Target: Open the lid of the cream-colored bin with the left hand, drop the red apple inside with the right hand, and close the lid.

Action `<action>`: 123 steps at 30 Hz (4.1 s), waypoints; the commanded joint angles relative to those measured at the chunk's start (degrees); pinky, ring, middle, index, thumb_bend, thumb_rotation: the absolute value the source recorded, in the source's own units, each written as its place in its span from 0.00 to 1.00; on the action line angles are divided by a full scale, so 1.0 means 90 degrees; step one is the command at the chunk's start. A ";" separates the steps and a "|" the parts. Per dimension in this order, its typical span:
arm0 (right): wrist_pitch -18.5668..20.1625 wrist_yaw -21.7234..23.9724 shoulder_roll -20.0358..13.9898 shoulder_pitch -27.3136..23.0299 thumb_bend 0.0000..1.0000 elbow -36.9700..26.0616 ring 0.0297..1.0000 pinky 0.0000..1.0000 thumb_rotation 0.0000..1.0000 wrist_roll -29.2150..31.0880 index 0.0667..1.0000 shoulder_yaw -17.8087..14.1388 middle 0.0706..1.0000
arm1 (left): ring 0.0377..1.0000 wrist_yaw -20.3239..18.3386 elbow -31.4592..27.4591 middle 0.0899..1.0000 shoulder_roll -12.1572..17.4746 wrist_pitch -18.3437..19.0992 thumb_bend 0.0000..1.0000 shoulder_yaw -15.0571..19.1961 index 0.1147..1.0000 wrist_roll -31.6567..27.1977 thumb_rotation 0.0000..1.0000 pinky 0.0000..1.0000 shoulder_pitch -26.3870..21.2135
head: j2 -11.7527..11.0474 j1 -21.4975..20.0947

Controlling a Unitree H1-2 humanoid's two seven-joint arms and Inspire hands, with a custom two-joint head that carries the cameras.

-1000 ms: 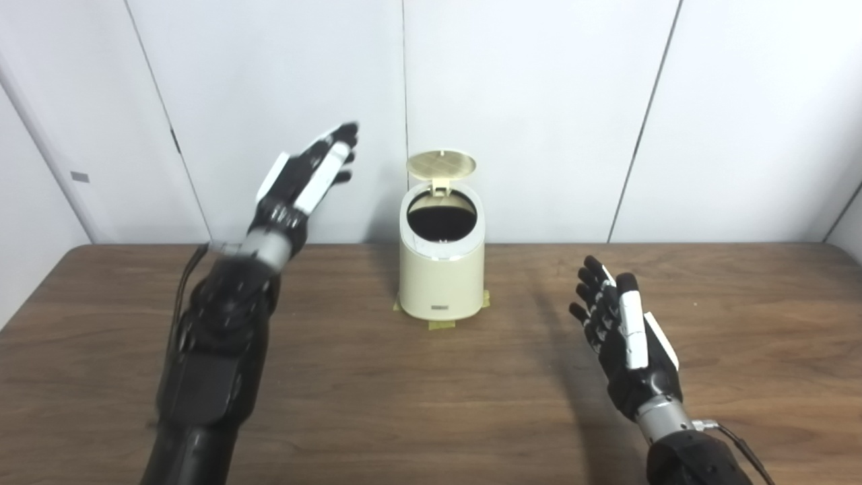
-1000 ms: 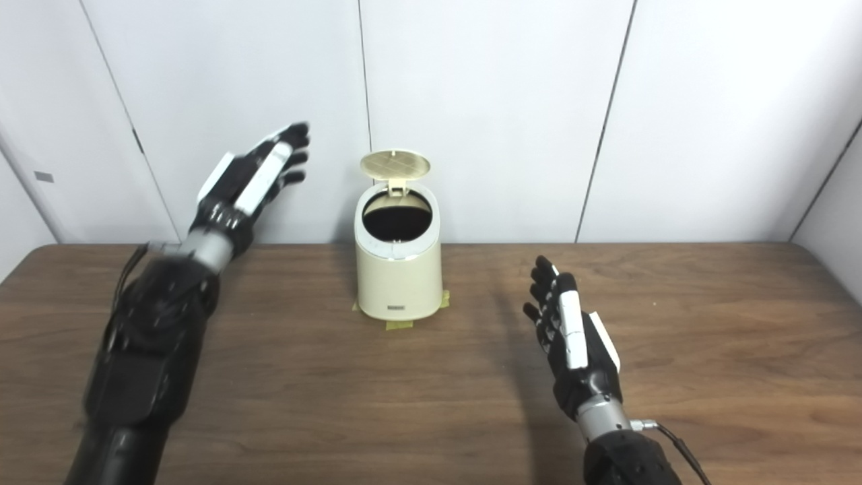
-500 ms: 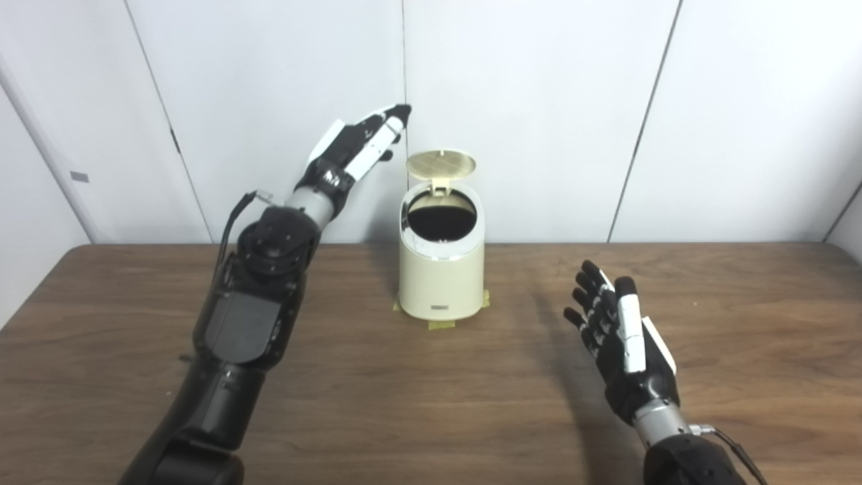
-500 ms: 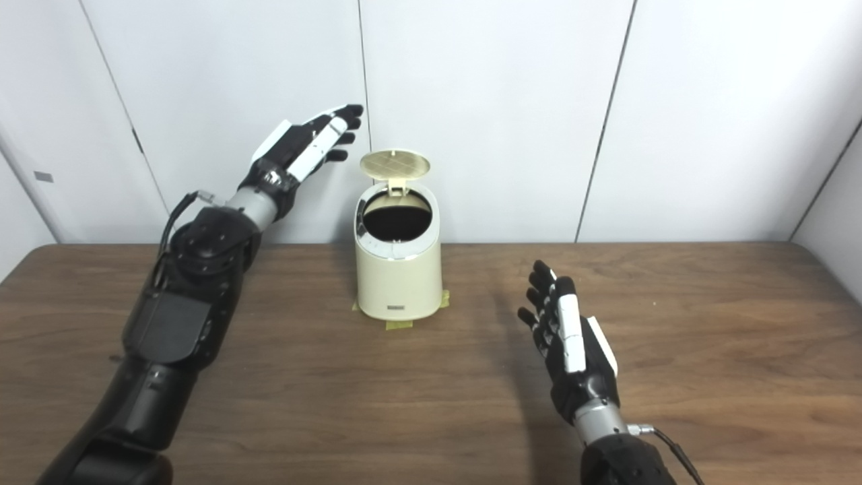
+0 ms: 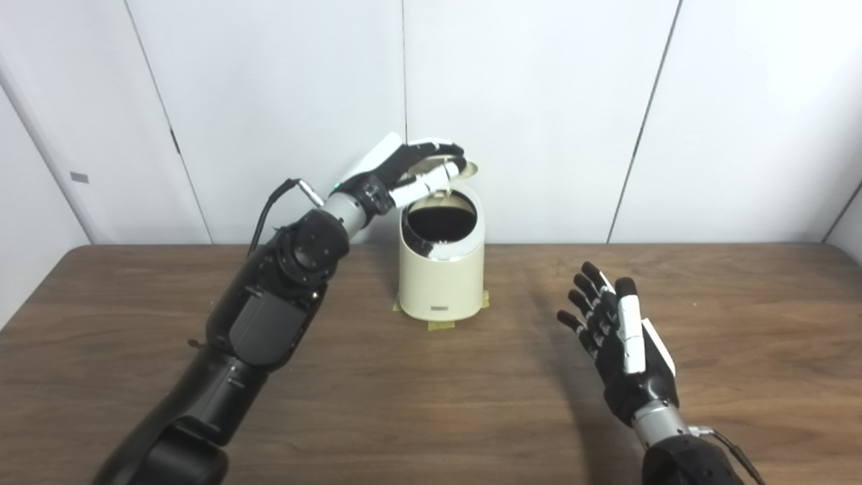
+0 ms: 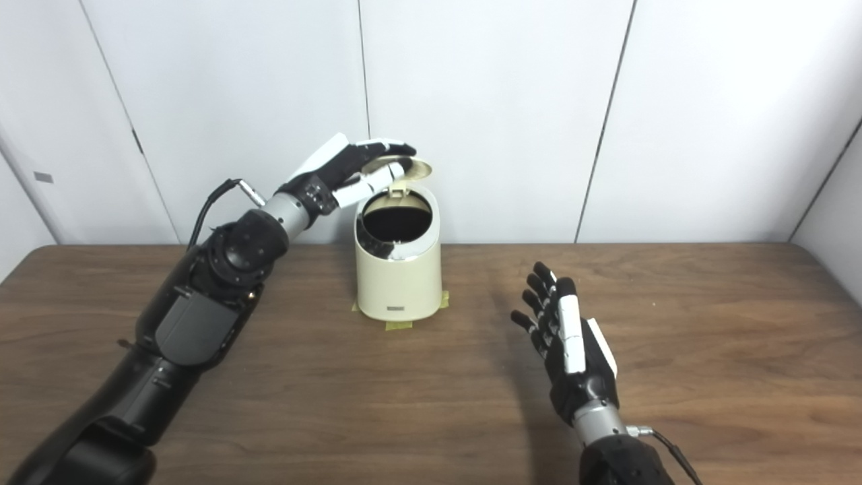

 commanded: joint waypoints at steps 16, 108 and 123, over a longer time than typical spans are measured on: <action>-0.0166 0.0086 -0.0176 -0.0262 0.62 0.0095 0.96 0.87 1.00 0.0060 0.96 0.0002 0.95 | 0.81 -0.1194 -0.1244 0.79 0.0384 -0.0454 0.57 -0.0589 0.79 0.2747 0.86 0.85 -0.0166 | 0.0034 -0.0014; 0.0272 -0.0010 -0.0336 -0.0306 0.60 -0.0088 0.94 0.83 0.97 -0.0447 0.95 0.0237 0.93 | 0.82 -0.1354 -0.4112 0.82 0.0065 -0.0282 0.49 0.2323 0.83 0.1617 0.53 0.77 0.3342 | 0.0256 -0.0265; -0.0206 -0.0056 -0.0426 -0.0096 0.59 -0.0154 0.92 0.81 0.94 -0.0701 0.93 0.0302 0.93 | 0.90 -0.0064 -0.3016 0.89 -0.1325 0.0425 0.26 0.4114 0.91 -0.2050 0.56 0.88 0.5058 | 0.0238 -0.0325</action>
